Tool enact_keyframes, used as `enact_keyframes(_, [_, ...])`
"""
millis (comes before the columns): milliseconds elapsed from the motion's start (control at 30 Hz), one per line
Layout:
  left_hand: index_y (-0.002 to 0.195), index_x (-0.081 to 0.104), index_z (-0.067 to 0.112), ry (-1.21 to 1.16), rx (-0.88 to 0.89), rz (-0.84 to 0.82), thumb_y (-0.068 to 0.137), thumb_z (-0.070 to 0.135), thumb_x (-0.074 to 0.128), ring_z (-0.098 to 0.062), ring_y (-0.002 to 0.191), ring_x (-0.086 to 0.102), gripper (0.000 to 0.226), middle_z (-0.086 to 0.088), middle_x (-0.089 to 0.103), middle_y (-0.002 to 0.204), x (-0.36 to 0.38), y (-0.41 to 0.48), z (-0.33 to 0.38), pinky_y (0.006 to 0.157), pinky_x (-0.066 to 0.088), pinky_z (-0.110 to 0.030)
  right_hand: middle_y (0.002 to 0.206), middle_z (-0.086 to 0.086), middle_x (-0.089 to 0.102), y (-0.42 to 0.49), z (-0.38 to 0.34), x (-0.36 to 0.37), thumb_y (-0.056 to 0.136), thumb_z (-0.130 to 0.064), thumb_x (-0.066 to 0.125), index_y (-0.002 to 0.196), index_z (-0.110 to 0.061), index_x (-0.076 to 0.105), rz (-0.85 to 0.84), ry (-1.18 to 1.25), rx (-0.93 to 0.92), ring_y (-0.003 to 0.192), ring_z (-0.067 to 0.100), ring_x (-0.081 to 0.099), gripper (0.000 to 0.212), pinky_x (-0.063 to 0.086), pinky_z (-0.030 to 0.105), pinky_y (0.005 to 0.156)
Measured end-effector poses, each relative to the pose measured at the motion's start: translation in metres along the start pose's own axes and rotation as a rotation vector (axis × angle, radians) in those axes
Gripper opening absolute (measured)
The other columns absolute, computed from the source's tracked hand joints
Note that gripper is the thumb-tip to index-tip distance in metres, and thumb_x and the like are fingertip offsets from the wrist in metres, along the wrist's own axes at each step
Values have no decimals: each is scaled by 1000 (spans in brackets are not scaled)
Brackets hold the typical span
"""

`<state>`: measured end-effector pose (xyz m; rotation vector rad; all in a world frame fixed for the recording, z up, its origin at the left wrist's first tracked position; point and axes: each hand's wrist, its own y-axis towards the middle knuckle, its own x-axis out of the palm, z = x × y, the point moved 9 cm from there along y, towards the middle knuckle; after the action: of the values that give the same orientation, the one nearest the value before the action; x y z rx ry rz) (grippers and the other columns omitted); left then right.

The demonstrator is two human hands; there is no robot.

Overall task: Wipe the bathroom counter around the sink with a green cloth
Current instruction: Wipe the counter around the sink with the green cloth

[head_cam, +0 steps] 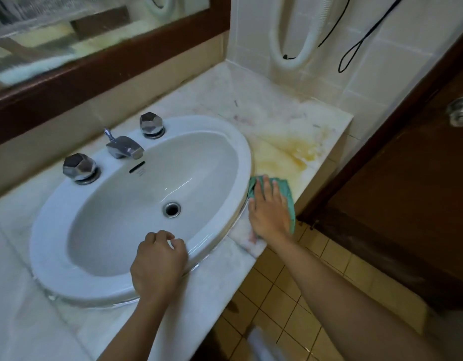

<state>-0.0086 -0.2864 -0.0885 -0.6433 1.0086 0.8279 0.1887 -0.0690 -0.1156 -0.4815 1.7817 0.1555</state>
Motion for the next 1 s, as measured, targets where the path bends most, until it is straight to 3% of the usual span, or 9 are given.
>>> enact_keyframes(133, [94,66,24,-7,13,-4,83,26,42,-23,93,55,26,2,60,100,-3,-3,2,66,40,-31,158,2,-22,-54,-29,14,101,-41,5,151,-17,-10,57,54,125,145,23,-21,58,-1,42,120])
enact_keyframes(267, [92,67,23,-18,30,-9,84,25,44,-24,92,55,25,1,60,98,-5,-3,3,65,42,-31,160,2,-15,-111,-57,27,96,-48,-9,152,-15,-3,66,63,22,147,23,-15,65,2,42,119])
enact_keyframes(433, [89,68,22,-45,35,2,85,27,45,-25,90,56,24,1,61,98,-8,-4,2,65,42,-31,160,-5,-17,-107,-41,20,100,-41,15,154,-19,-1,11,-15,-207,146,18,-17,60,0,36,116])
enact_keyframes(600, [84,65,30,-78,-4,-21,84,31,45,-23,89,55,20,5,61,97,-4,-2,-3,68,41,-31,159,-7,-16,-57,-15,-1,103,-38,21,154,-21,0,-9,16,-192,146,15,-18,58,-1,36,118])
enact_keyframes(767, [96,72,26,83,-68,-124,84,30,52,-32,108,50,24,-5,61,115,9,15,-1,85,43,-39,160,-9,-11,-8,18,-14,103,-36,25,154,-23,5,-22,30,-284,146,11,-14,56,1,36,117])
enact_keyframes(833, [99,72,23,-6,-64,-92,83,27,58,-37,112,47,21,-11,59,120,12,25,20,90,42,-43,160,-10,4,11,36,-24,102,-35,25,153,-21,18,18,114,-320,147,10,-2,53,7,34,117])
enact_keyframes(900, [97,71,24,-137,33,-41,82,29,59,-35,111,50,20,-10,60,118,16,33,60,92,43,-43,154,-5,32,27,54,-40,100,-32,27,146,-19,38,62,294,-326,144,10,22,50,21,31,115])
enact_keyframes(933, [96,71,25,-185,87,-13,81,30,59,-33,109,52,20,-8,61,115,18,36,83,92,44,-42,144,-2,47,35,64,-48,100,-28,32,141,-21,47,60,426,-304,135,10,38,44,32,28,110])
enact_keyframes(1000, [100,70,23,-258,109,20,84,23,61,-29,107,54,18,-6,59,115,27,39,124,92,44,-40,104,0,65,52,89,-62,101,-19,40,126,-29,55,45,697,-188,91,9,61,30,46,16,74])
